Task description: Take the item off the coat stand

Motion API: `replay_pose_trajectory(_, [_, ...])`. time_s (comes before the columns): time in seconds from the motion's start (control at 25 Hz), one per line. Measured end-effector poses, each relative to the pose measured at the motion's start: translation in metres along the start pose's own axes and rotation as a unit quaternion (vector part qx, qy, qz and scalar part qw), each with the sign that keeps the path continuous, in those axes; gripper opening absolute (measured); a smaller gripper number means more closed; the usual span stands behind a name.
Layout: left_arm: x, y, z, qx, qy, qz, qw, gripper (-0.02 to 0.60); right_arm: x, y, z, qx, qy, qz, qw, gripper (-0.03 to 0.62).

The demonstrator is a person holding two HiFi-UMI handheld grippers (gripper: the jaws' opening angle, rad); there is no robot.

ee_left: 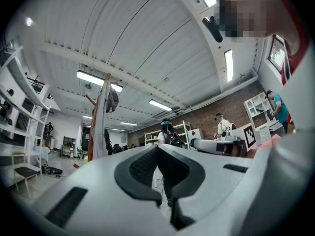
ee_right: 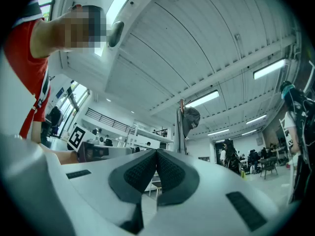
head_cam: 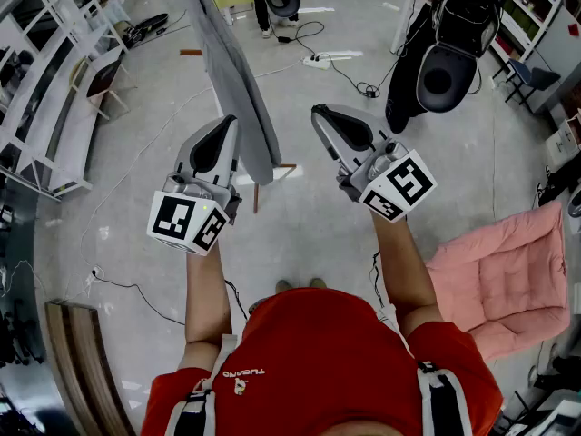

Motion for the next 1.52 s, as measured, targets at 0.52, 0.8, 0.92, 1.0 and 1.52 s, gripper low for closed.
replay_pose_trajectory(0.52, [0.022, -0.030, 0.000, 0.012, 0.014, 0.020, 0.9996, 0.009, -0.028, -0.028, 0.001, 0.031, -0.003, 0.033, 0.999, 0.025])
replay_pose_trajectory(0.8, [0.039, -0.025, 0.020, 0.027, 0.015, 0.034, 0.9990, 0.009, -0.013, -0.052, 0.025, 0.037, 0.001, 0.074, 0.997, 0.025])
replay_pose_trajectory(0.92, [0.046, -0.010, 0.023, 0.029, 0.015, 0.043, 0.9985, 0.009, 0.006, -0.065, 0.036, 0.040, -0.002, 0.090, 0.995, 0.026])
replay_pose_trajectory(1.0, [0.048, 0.002, 0.021, 0.031, 0.013, 0.046, 0.9984, 0.009, 0.019, -0.070, 0.038, 0.038, -0.003, 0.097, 0.995, 0.026])
replay_pose_trajectory(1.52, [0.103, 0.131, -0.009, 0.036, -0.004, 0.069, 0.9970, 0.009, 0.157, -0.175, 0.052, 0.116, -0.036, 0.119, 0.985, 0.132])
Point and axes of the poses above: the fingertips, and each gripper's own axes: x forward along the fingers, y to its left, z out of its top, the point moved 5 cm from there along -x, backward along the fingers, and after that the axes turned 12 degrees about x, right-handed, at the moved point
